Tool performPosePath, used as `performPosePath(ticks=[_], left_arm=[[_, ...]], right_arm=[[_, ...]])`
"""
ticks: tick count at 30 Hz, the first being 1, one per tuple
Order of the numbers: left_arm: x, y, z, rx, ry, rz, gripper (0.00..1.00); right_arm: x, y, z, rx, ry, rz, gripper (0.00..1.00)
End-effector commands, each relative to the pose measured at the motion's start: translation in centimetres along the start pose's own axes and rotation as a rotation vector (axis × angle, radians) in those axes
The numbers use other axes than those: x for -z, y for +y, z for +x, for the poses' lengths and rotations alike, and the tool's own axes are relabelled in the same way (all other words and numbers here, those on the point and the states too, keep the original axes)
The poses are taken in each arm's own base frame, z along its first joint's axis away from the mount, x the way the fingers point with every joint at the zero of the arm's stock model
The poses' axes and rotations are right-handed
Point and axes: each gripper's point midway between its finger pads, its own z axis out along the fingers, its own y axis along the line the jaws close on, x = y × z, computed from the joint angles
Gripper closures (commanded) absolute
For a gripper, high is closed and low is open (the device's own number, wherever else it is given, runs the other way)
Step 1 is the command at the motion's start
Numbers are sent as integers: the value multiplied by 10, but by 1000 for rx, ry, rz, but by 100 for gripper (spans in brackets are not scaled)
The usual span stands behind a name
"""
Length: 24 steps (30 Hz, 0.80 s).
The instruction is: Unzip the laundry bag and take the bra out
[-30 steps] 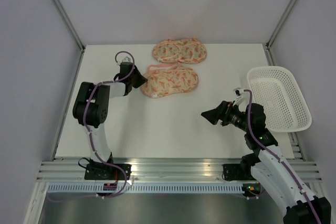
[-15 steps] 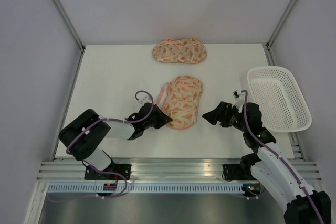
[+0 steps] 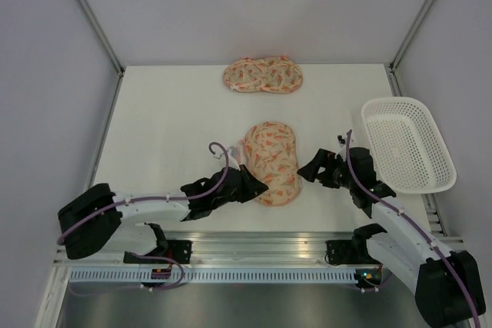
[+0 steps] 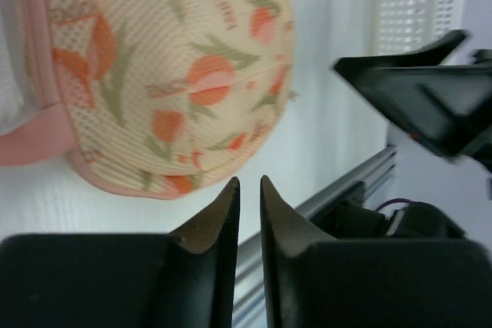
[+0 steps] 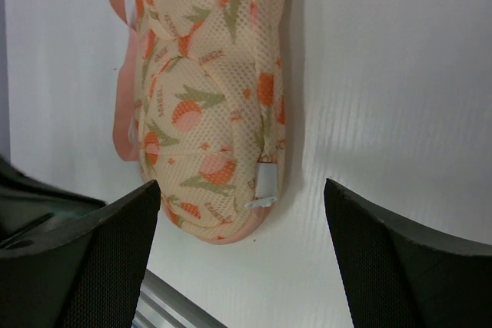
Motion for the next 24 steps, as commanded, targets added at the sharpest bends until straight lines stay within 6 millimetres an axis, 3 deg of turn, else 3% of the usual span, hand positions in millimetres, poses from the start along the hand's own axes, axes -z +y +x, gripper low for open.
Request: performPosePath(ticks=[1, 3, 4, 5, 6, 12, 14, 17, 18, 20, 21, 24], left_arm=[[25, -17, -30, -78, -120, -55, 76], [37, -22, -38, -88, -143, -42, 64], [41, -19, -40, -89, -155, -49, 45], [44, -17, -41, -96, -160, -55, 38], [50, -14, -43, -91, -166, -60, 24], [62, -4, -43, -92, -171, -65, 2], [64, -3, -42, -82, -166, -60, 1], [69, -4, -41, -76, -159, -40, 1], [71, -4, -41, -77, -157, -41, 1], [77, -6, -43, -75, -166, -30, 1], [79, -1, -44, -79, -169, -43, 1], [90, 0, -47, -77, -186, -26, 1]], right_arm=[[-12, -9, -3, 11, -2, 33, 9], [-23, -4, 1, 2, 28, -19, 9], [-25, 0, 2, 2, 36, -47, 10], [-31, 4, 7, -5, 54, -92, 11], [-34, 8, 9, -3, 64, -112, 12], [-53, 14, 26, -18, 117, -144, 14], [-62, 8, 32, -23, 142, -122, 17], [-73, 2, 45, -35, 178, -109, 40], [-75, 0, 47, -41, 183, -106, 63], [-80, -6, 50, -57, 188, -81, 94], [-81, -7, 49, -59, 186, -77, 100], [-79, -8, 34, -35, 142, -27, 100]])
